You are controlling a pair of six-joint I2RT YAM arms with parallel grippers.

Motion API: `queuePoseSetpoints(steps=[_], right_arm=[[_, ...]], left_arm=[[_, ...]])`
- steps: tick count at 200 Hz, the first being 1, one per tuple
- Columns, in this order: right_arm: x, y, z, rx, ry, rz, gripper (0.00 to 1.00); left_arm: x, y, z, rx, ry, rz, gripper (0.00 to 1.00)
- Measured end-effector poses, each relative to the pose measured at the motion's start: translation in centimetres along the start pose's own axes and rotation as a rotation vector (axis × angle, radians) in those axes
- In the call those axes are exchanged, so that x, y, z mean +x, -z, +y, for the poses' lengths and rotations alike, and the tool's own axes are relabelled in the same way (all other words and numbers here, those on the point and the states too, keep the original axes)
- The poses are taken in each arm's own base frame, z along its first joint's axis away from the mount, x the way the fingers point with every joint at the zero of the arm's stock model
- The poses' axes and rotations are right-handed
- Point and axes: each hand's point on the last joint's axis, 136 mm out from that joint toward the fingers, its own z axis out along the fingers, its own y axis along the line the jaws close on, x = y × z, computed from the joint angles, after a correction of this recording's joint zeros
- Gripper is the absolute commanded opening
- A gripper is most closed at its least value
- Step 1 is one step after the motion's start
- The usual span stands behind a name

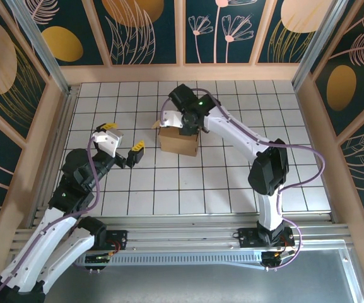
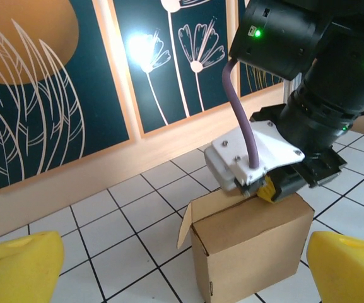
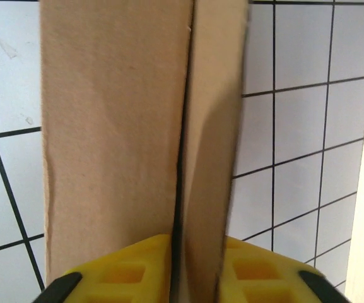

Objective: Fold the paper box

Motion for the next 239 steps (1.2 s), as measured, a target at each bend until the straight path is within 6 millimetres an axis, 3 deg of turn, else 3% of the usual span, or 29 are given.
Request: queuePoseSetpoints(steps=[19,54,64,89,107,122,138,152,192,239], right_arm=[[-0.5,-0.1,0.3,0.018,0.02,0.005,0.34],[-1.0,0.4,-0.5,0.065,-0.003,-0.005,0.55],[-1.3,1.1,-0.9,0.075,-0.039,-0.03,0.68],[-1.9,4.4,-2.4,0.096,-0.222,-0.19,0.7],[1.2,7.5,-4.4,0.143,-0.499,-0.316,0.66],[6.3,9.6,-6.2,0.198,-0.781,-0.378,0.59],[10.9,10.7,-7.1,0.248,-1.034,-0.434,0.58],[12.2,10.3,-5.9,0.212,-1.17,-0.475,0.58],[11.4,6.4,-1.3,-0.008,-1.378,-0.509,0.5],[8.7,4.8,-0.4,-0.12,-1.393,-0.54,0.5]], left_arm=[[0.2,-0.2,0.2,-0.011,0.007,0.005,0.99],[1.3,-1.2,0.8,-0.039,0.031,0.047,0.96],[1.9,-1.8,0.8,-0.038,0.038,0.075,0.94],[3.1,-4.7,1.0,-0.033,0.097,0.172,0.8],[3.6,-6.9,1.6,-0.07,0.225,0.216,0.69],[4.2,-8.1,2.1,-0.107,0.363,0.241,0.68],[5.7,-9.2,1.8,-0.116,0.506,0.279,0.71],[7.8,-10.4,1.0,-0.102,0.607,0.343,0.72],[13.5,-12.9,-0.5,-0.099,0.764,0.518,0.77],[13.9,-14.5,-1.1,-0.069,0.803,0.535,0.78]])
